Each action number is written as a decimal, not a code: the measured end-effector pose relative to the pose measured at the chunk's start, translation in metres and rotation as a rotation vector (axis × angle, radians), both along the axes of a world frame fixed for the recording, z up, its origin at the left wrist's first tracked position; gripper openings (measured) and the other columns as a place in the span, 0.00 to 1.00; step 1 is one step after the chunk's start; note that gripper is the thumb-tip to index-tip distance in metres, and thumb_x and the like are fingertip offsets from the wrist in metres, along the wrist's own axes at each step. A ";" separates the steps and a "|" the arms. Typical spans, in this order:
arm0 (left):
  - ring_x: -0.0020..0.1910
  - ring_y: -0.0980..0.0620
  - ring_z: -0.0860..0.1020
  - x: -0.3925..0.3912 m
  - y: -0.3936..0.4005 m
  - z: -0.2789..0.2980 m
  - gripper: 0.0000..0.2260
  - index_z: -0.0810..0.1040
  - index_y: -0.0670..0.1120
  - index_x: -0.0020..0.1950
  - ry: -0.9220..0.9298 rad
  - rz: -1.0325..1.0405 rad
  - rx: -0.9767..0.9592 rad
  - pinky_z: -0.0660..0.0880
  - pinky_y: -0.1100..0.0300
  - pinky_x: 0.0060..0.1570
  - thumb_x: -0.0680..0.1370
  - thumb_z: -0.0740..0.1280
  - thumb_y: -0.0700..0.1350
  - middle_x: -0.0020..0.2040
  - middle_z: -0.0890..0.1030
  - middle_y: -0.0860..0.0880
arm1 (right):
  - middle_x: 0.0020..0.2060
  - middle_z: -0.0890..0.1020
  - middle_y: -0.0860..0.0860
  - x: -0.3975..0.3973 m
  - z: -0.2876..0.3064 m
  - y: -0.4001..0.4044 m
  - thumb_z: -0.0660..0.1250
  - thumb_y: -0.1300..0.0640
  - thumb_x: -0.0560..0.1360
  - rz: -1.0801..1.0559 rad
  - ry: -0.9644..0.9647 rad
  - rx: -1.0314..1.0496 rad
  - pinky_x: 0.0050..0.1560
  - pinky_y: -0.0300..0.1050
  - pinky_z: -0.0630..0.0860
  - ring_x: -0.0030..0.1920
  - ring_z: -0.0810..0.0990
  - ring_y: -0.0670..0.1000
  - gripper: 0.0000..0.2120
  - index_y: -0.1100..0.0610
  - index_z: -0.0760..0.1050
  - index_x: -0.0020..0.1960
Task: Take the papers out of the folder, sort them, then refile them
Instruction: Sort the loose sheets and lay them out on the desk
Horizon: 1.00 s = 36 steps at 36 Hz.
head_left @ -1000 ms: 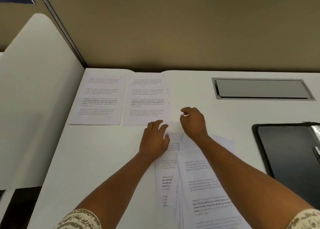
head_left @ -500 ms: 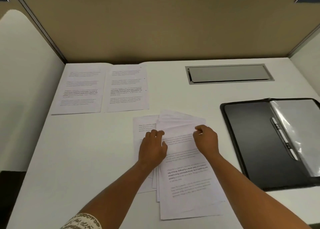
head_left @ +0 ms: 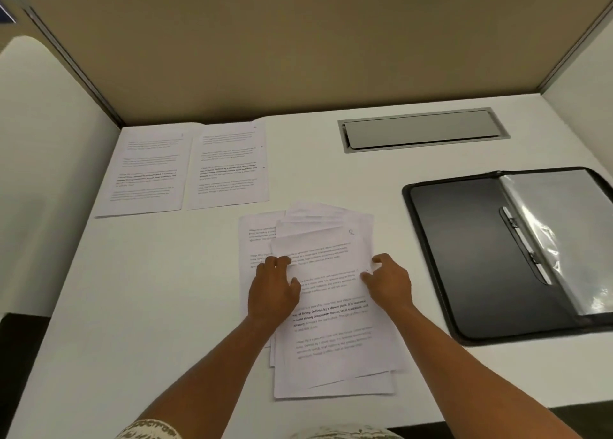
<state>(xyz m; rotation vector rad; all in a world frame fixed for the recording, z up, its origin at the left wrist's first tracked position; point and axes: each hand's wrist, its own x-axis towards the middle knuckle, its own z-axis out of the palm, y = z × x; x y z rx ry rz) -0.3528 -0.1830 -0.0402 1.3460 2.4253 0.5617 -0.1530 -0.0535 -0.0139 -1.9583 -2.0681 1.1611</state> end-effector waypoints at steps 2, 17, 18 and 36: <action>0.59 0.46 0.73 0.001 -0.004 0.000 0.19 0.74 0.46 0.67 -0.011 0.014 -0.002 0.76 0.51 0.53 0.77 0.67 0.48 0.62 0.75 0.46 | 0.57 0.83 0.56 -0.001 0.000 -0.004 0.69 0.55 0.79 -0.036 0.057 -0.004 0.52 0.43 0.74 0.55 0.82 0.56 0.18 0.57 0.73 0.67; 0.58 0.39 0.74 -0.022 -0.009 0.002 0.17 0.77 0.41 0.65 0.025 0.128 0.106 0.75 0.47 0.53 0.76 0.64 0.33 0.62 0.78 0.41 | 0.45 0.83 0.51 0.032 -0.002 -0.009 0.60 0.69 0.78 -0.152 0.312 -0.139 0.40 0.41 0.74 0.46 0.80 0.52 0.13 0.56 0.80 0.45; 0.59 0.38 0.74 -0.025 -0.008 0.001 0.18 0.77 0.41 0.65 0.036 0.119 0.107 0.75 0.46 0.53 0.76 0.64 0.33 0.62 0.78 0.42 | 0.45 0.83 0.52 0.037 -0.001 -0.008 0.60 0.69 0.78 -0.156 0.313 -0.182 0.40 0.42 0.75 0.46 0.80 0.53 0.13 0.56 0.80 0.44; 0.74 0.40 0.61 -0.054 0.031 -0.002 0.33 0.61 0.42 0.78 0.169 -0.163 -0.201 0.66 0.45 0.67 0.80 0.64 0.59 0.75 0.65 0.41 | 0.49 0.85 0.54 0.072 0.004 -0.019 0.61 0.68 0.79 -0.179 0.300 -0.304 0.54 0.59 0.82 0.50 0.84 0.58 0.11 0.56 0.79 0.53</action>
